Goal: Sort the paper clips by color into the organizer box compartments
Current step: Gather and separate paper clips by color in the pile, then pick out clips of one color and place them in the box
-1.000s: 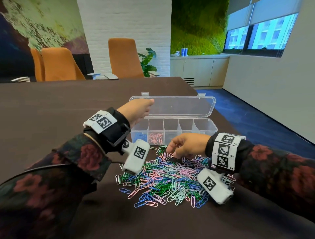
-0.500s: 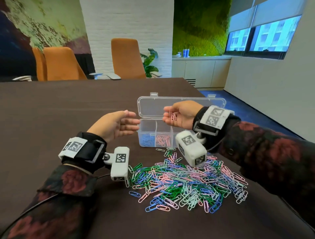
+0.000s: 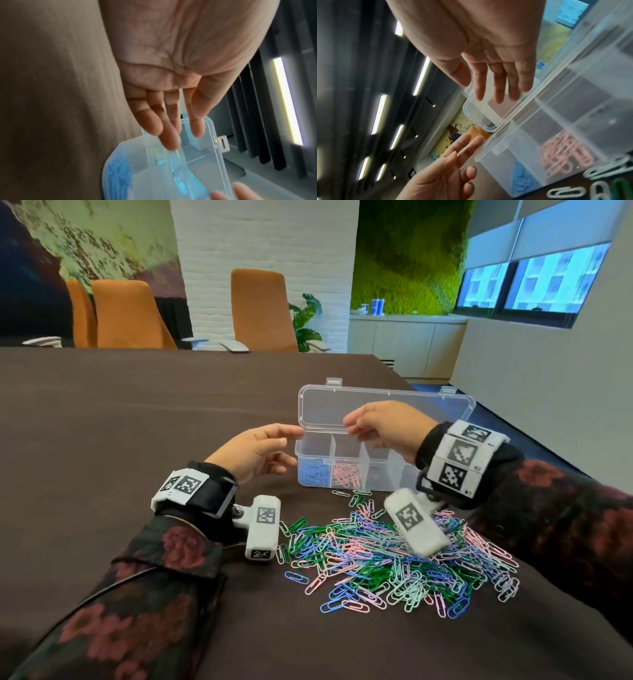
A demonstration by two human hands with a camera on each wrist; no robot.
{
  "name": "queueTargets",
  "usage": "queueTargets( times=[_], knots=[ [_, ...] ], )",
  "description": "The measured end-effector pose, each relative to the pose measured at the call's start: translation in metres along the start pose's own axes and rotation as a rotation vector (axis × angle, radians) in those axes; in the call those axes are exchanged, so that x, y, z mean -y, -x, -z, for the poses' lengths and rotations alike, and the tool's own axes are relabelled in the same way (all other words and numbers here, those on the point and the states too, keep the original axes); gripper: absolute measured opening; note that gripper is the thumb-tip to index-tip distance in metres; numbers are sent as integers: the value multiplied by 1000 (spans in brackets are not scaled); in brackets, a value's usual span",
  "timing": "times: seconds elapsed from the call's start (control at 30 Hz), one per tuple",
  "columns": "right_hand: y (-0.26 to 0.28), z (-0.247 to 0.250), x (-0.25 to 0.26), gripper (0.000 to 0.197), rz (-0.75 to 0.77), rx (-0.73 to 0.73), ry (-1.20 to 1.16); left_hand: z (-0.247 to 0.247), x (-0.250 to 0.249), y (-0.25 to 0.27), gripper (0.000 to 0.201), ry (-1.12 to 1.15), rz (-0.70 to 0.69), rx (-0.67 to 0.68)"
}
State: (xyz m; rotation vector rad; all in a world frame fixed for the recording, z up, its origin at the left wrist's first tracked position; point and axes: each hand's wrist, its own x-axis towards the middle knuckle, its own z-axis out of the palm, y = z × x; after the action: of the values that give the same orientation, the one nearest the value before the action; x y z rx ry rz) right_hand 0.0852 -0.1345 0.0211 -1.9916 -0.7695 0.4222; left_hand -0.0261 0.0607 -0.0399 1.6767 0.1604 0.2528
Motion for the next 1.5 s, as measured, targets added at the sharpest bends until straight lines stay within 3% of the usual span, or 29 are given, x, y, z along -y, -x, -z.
queueTargets(
  times=[0.07, 0.17, 0.33, 0.5, 0.63, 0.77, 0.87, 0.93, 1.03, 1.17, 1.33, 1.4, 1.5],
  knots=[
    [17, 10, -8, 28, 13, 137, 160, -4, 0, -1, 32, -121, -23, 15],
    [36, 27, -31, 27, -126, 350, 450, -3, 2, -6, 26, -204, -53, -8],
    [31, 43, -60, 14, -175, 305, 641, -4, 4, -11, 19, -256, -70, -33],
    [12, 24, -55, 29, -140, 298, 700, -4, 6, -12, 20, -307, -92, -79],
    [3, -1, -41, 31, -34, 364, 963, -2, 7, -12, 20, -308, -98, -110],
    [-8, -26, -35, 28, 107, 383, 1281, -1, 11, -15, 22, -207, -95, -121],
    [-15, -37, -35, 10, 116, 401, 1402, 7, 14, -18, 22, -71, -110, -229],
    [-18, -39, -36, 9, 126, 415, 1428, 14, 16, -19, 21, 11, -92, -306],
    [-19, -33, -39, 16, 111, 426, 1377, 26, 19, -19, 20, 97, -36, -376],
    [-12, -18, -44, 9, 0, 469, 1114, 36, 25, -18, 21, 231, 54, -447],
    [-7, -10, -51, 18, 45, 464, 948, 43, 30, -16, 16, 430, 167, -478],
    [-7, -7, -52, 21, 39, 435, 770, 46, 31, -16, 16, 515, 186, -497],
    [-7, -3, -55, 24, -17, 460, 260, 48, 31, -16, 15, 572, 197, -505]
  ],
)
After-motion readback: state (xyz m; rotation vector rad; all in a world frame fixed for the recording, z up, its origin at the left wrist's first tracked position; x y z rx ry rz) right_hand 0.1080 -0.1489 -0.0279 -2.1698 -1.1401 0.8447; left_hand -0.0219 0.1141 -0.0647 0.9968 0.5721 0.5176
